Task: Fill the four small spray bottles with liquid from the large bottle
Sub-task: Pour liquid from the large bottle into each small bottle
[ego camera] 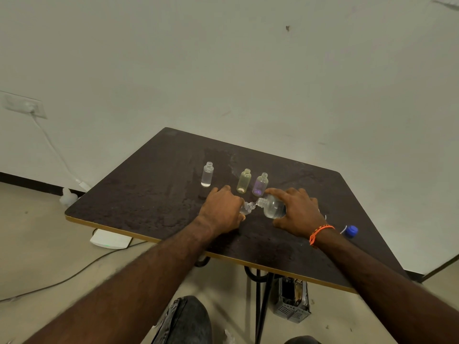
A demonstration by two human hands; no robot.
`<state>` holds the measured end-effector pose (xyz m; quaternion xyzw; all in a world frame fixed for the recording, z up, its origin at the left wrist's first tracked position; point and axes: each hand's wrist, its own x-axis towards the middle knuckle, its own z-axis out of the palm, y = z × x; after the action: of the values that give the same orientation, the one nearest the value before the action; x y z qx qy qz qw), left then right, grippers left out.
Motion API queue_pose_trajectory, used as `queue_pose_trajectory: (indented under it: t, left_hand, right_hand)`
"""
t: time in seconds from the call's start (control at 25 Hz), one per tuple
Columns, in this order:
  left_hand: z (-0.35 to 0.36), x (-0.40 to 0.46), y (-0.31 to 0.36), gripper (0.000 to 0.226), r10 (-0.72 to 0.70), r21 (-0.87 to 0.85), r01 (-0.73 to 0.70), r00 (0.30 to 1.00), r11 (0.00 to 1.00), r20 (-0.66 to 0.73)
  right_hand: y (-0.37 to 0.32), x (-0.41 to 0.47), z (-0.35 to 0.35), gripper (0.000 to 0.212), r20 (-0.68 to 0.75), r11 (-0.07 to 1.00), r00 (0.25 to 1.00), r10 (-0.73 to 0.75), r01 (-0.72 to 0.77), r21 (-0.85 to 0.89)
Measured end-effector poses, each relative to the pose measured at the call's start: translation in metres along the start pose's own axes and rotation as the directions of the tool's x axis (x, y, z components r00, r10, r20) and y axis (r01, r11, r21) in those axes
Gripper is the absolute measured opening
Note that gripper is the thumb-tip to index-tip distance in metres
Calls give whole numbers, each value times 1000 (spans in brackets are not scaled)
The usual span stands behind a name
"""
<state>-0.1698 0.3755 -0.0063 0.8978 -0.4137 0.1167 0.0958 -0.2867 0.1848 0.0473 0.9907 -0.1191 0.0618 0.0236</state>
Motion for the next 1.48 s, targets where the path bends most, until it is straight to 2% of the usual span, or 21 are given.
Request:
queue_pose_trajectory:
  t: [1.0, 1.2, 1.32, 1.48]
  left_hand:
    - [3, -1, -1, 40, 17, 13, -17, 1000, 1000, -17]
    - [7, -3, -5, 41, 4, -35, -6, 998, 999, -55]
    - [10, -7, -10, 41, -69, -157, 57, 995, 986, -72]
    - [18, -16, -12, 28, -207, -356, 171, 976, 918, -64]
  right_hand:
    - [-2, 0, 3, 84, 5, 1000, 1000, -12, 12, 18]
    - [-6, -3, 13, 81, -3, 978, 1000, 15, -14, 209]
    - [-10, -2, 19, 78, -71, 926, 997, 15, 13, 377]
    - [-13, -1, 22, 78, -146, 858, 987, 63, 21, 513]
